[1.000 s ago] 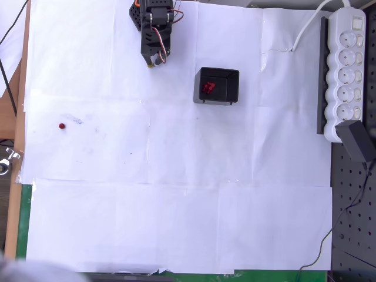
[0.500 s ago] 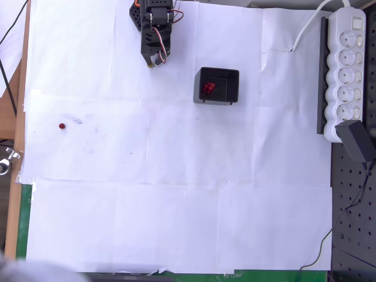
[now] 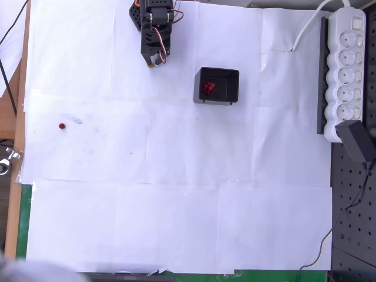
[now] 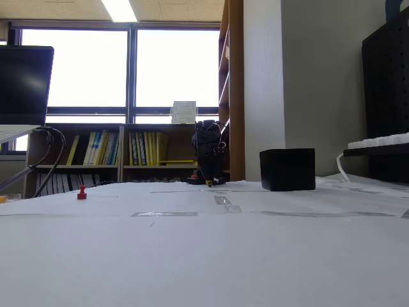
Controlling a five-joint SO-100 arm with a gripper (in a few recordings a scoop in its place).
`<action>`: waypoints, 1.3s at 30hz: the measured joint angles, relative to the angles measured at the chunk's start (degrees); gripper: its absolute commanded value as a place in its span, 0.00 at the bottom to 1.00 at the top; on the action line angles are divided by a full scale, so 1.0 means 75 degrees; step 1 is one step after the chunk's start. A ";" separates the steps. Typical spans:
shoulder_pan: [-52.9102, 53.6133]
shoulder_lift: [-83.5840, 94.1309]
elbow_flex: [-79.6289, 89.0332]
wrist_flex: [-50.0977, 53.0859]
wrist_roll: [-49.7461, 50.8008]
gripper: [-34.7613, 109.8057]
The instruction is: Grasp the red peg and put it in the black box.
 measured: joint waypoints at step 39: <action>0.0316 0.0000 0.0000 0.0000 0.0094 0.25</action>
